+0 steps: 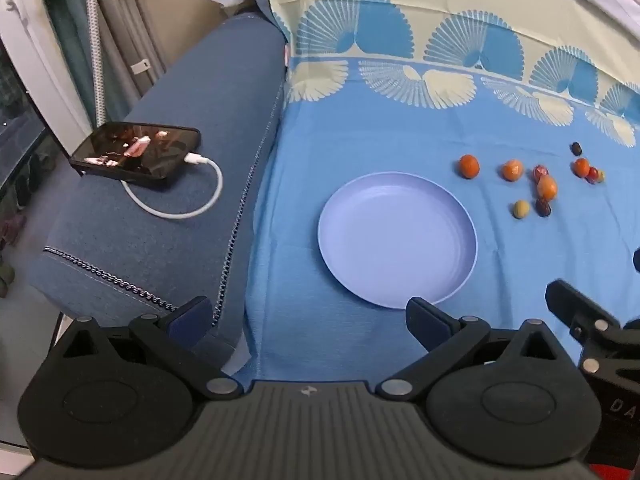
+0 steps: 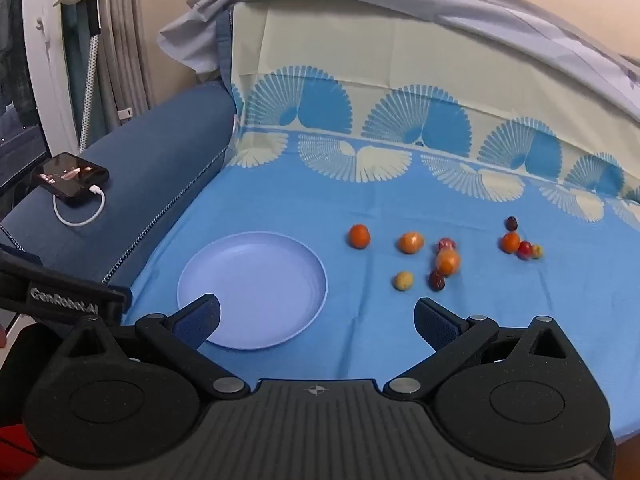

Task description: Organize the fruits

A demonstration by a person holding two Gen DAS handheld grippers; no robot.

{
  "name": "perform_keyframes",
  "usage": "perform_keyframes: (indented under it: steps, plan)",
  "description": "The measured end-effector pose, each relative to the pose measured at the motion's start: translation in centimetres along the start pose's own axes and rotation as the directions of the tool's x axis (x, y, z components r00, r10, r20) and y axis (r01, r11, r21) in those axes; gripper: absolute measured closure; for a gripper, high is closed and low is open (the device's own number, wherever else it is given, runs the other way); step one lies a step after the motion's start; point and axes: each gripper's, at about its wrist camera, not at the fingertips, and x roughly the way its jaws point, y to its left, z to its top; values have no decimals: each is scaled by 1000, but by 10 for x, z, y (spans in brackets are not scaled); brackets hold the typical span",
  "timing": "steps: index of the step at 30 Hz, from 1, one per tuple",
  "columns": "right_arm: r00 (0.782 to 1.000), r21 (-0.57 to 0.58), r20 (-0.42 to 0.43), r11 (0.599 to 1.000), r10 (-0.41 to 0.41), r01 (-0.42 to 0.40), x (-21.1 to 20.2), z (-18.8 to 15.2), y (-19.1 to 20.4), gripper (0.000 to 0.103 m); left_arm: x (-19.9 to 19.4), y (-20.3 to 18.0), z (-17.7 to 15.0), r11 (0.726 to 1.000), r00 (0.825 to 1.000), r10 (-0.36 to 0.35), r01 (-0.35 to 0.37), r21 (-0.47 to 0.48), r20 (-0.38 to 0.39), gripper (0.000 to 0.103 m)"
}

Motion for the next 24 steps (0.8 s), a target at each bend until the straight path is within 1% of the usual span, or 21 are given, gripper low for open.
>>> perform_keyframes:
  steps: [1,3,6,10,17,24]
  plan:
    - [1000,-2,2,1000,0,0,4,2,-1,0,-2,-10,0,999,1000,15,-15,-30,7,0]
    - [1000,-5,4,1000,3,-3,15,7,-5,0,-3,-10,0,999,1000,12,-12,-49,5,0]
    - [1000,0,0,1000,6,-6,37,19,-12,0,-2,-14,0,999,1000,10,-10,-31,6,0]
    - [1000,18,1,1000,8,-8,39,18,-13,0,-4,-19,-1,1000,1000,16,-15,-13,22,0]
    - [1000,29,9,999,23,-23,40,19,-15,0,-3,-19,-5,1000,1000,-1,1,-16,17,0]
    - [999,47,-3,998,32,-32,42,15,-16,0,0,-21,-8,1000,1000,5,-5,2,12,0]
